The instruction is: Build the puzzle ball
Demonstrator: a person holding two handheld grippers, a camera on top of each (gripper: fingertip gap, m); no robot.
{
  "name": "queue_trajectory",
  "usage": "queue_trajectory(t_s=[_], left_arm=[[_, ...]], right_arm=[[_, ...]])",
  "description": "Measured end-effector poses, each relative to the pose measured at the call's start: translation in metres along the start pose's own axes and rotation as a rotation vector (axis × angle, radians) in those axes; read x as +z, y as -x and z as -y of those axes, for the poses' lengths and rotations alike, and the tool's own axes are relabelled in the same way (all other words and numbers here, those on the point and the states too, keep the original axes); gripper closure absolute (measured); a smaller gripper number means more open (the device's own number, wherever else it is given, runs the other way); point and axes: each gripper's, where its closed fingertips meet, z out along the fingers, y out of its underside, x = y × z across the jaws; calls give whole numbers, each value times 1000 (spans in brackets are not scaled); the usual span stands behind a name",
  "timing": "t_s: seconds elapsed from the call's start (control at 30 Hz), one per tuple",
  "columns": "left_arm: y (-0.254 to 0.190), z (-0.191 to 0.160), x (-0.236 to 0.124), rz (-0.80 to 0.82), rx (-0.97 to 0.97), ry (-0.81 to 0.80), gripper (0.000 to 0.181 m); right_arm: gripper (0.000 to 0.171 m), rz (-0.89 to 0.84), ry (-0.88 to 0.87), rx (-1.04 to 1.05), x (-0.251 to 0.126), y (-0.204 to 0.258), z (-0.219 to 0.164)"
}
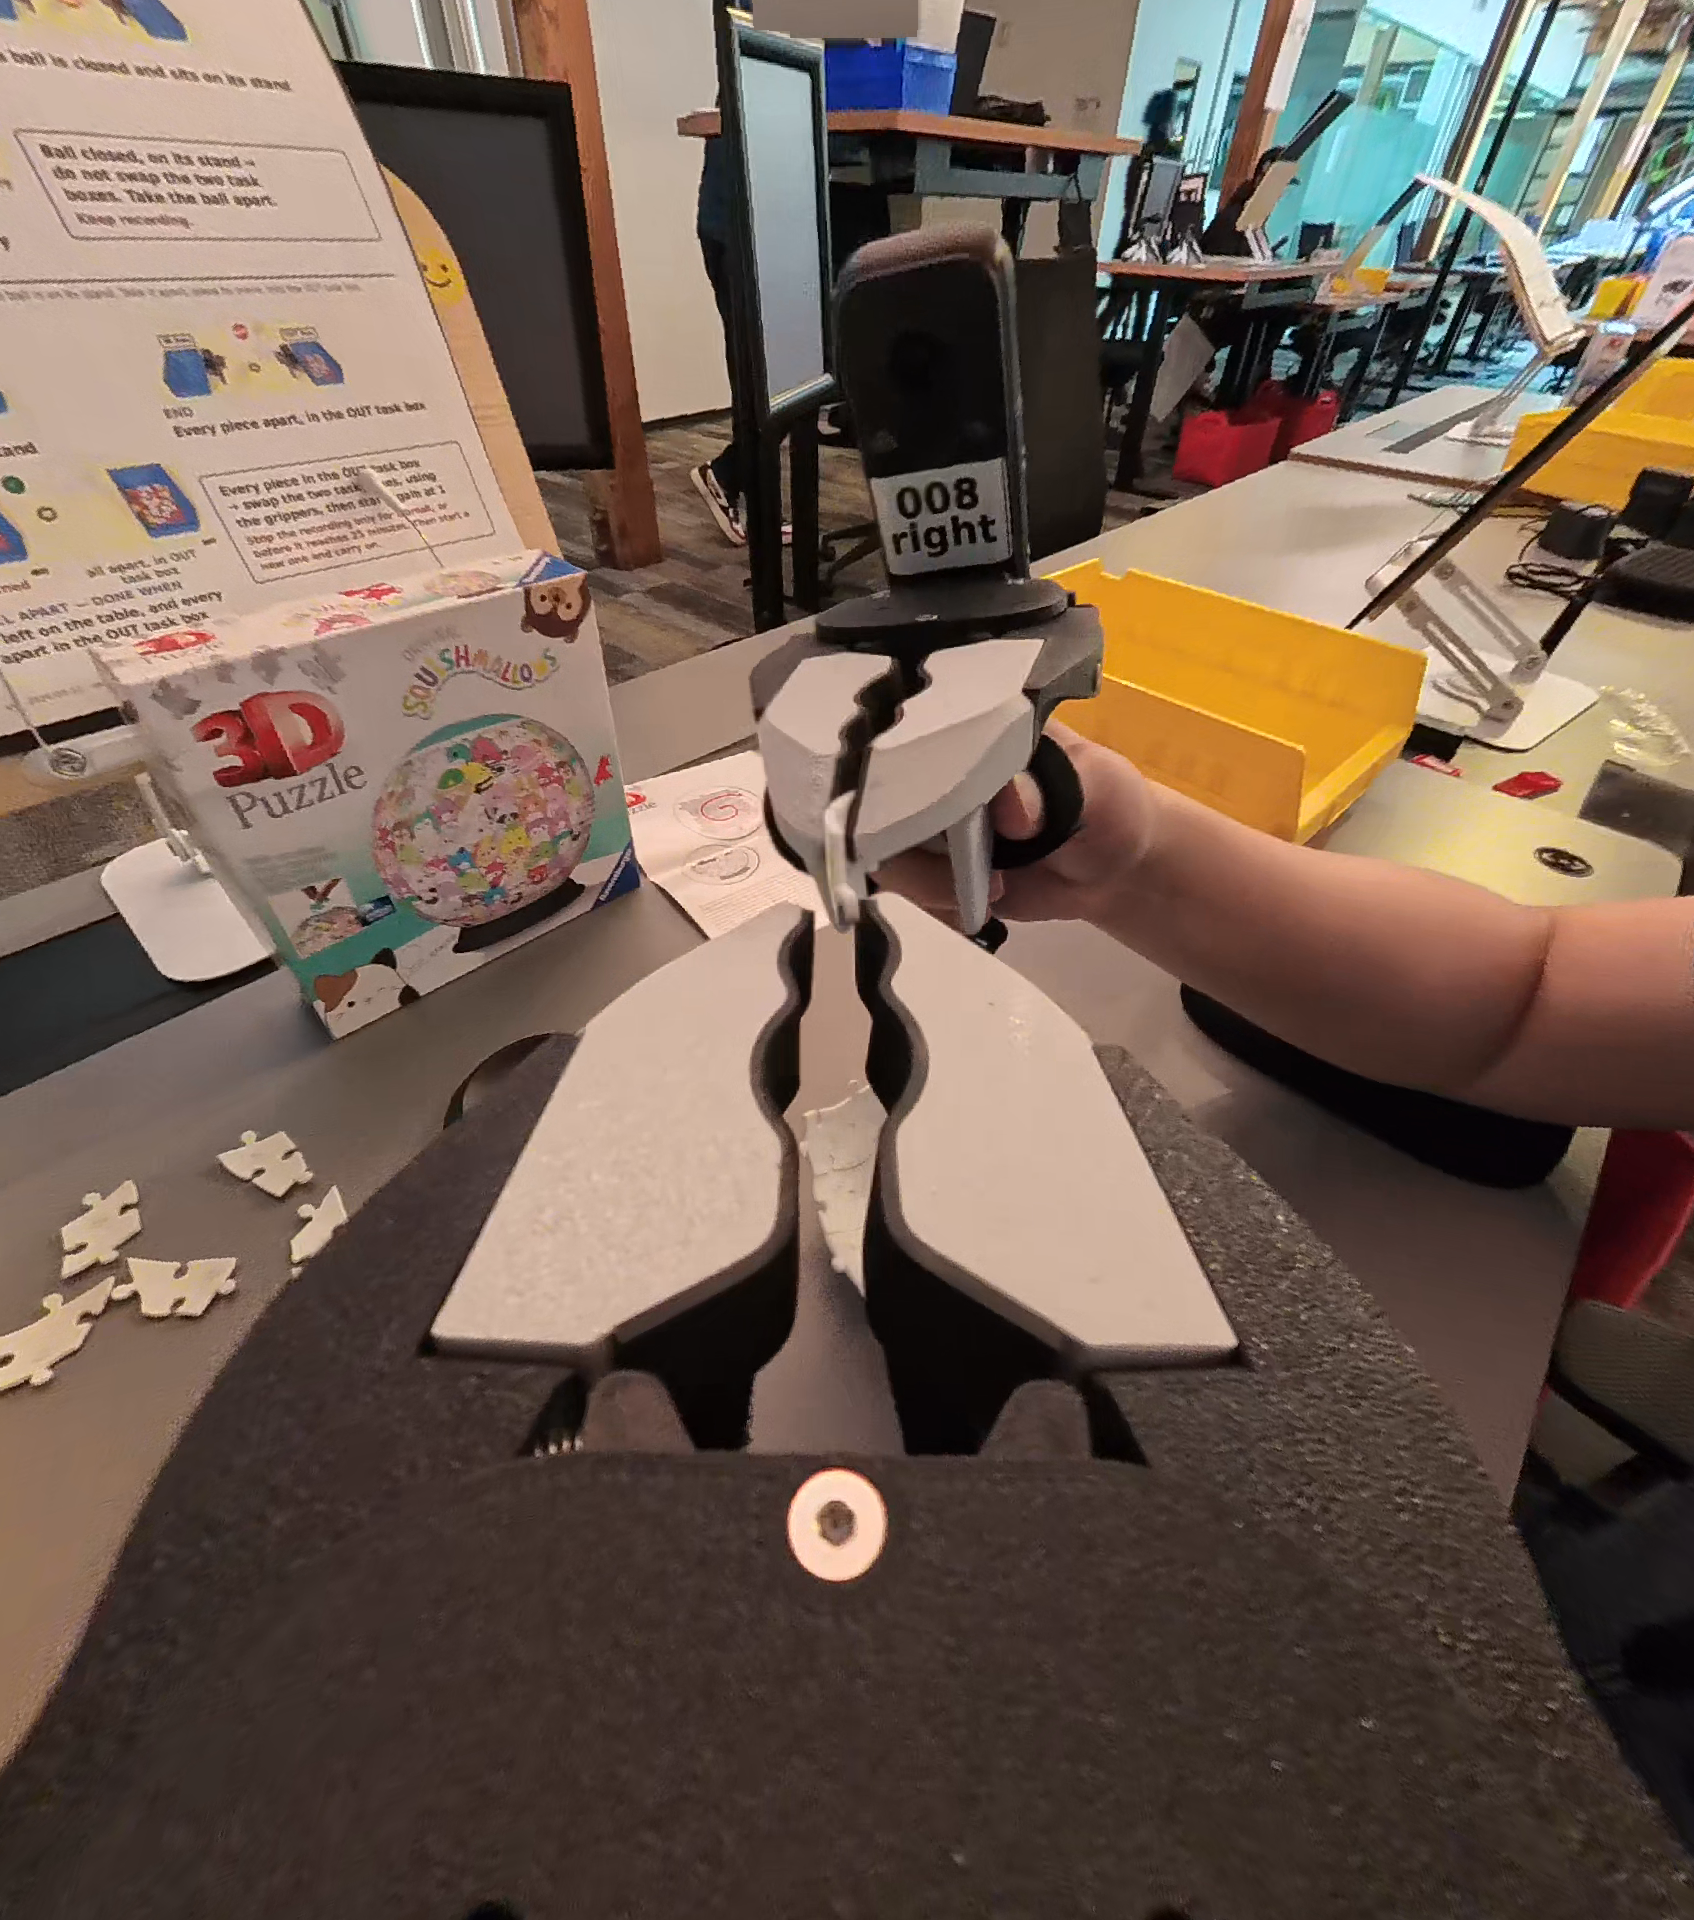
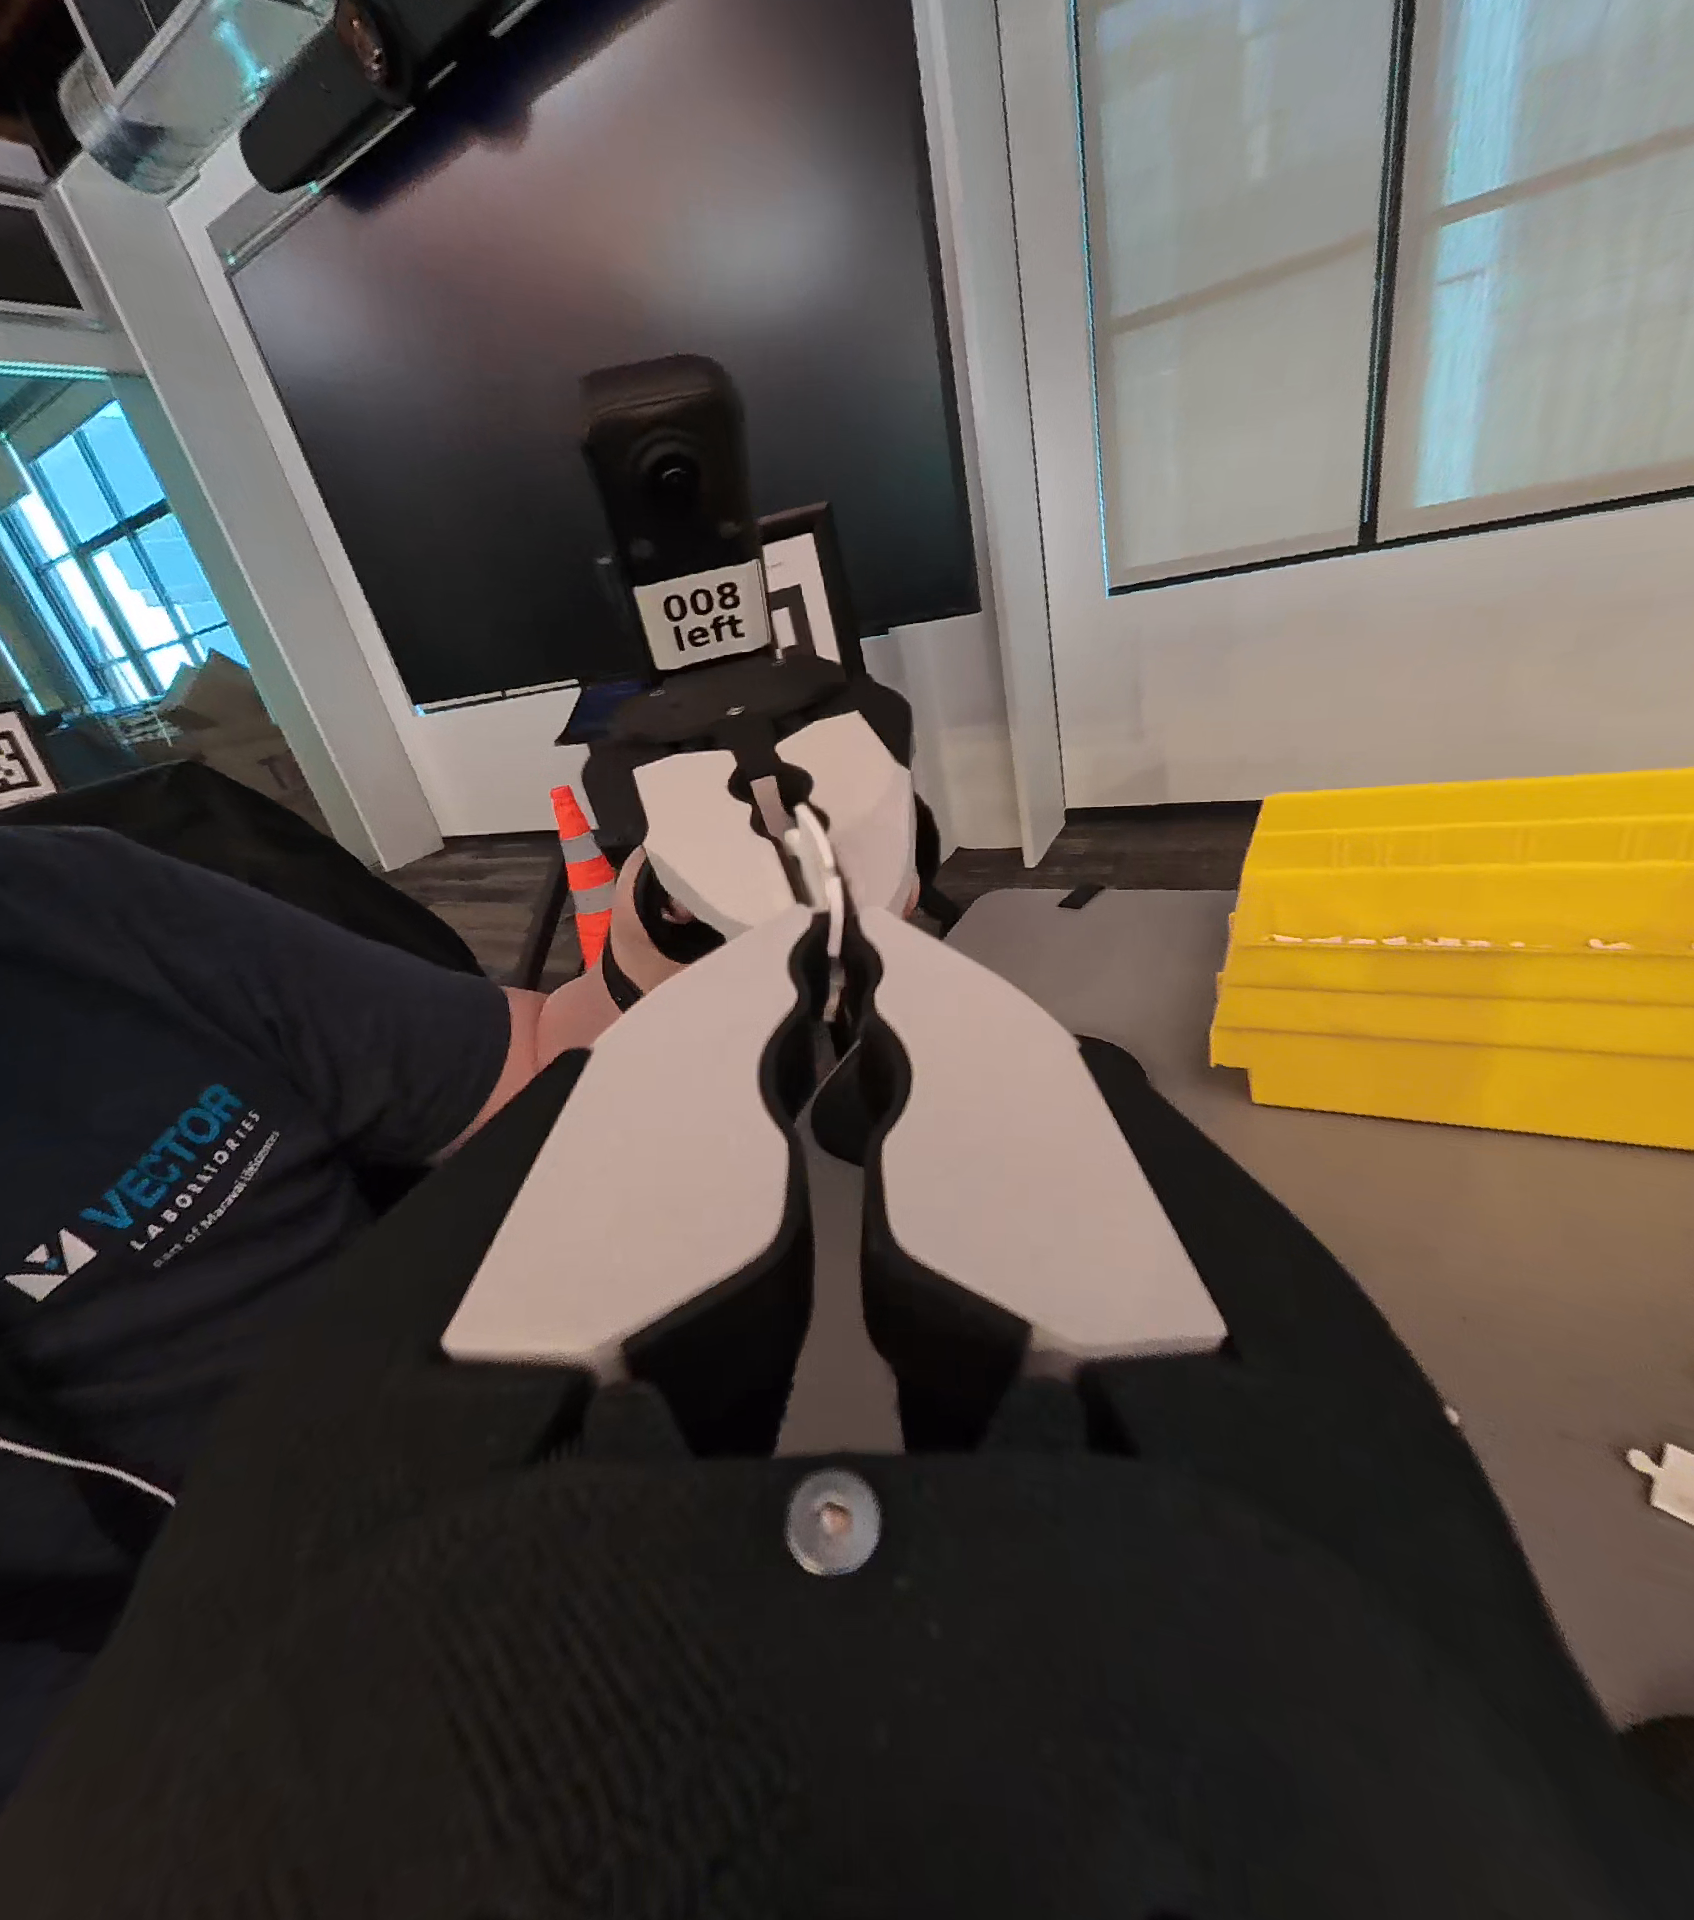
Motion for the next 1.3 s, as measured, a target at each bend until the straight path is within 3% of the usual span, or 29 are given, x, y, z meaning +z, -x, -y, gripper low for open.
queue_trajectory(t_s=[0.2,0.3,0.33,0.6,0.83,0.97,1.1,1.23,1.3], left_arm=[[-2,-7,3,-53,-12,51,179],[-4,-17,4,-65,11,142,179],[-6,-21,5,-73,15,178,179],[-18,-53,16,-111,79,410,179],[-27,-56,20,-149,69,419,179],[-22,-53,22,-124,80,412,178],[21,-52,17,146,205,557,160],[114,-5,-21,778,695,828,162],[138,27,-34,983,949,944,163]], right_arm=[[168,31,40,-14,-3,-1,-8],[145,-5,146,-71,-6,-1,-15],[145,-16,176,-113,-8,1,-16],[152,-91,428,-270,-9,7,-37],[168,-17,516,-243,-13,17,-51],[168,-74,526,-280,-15,12,-47],[168,-216,488,-214,-35,-16,-37],[168,-393,398,-109,-77,-50,-19],[168,-439,343,-69,-95,-57,-10]])
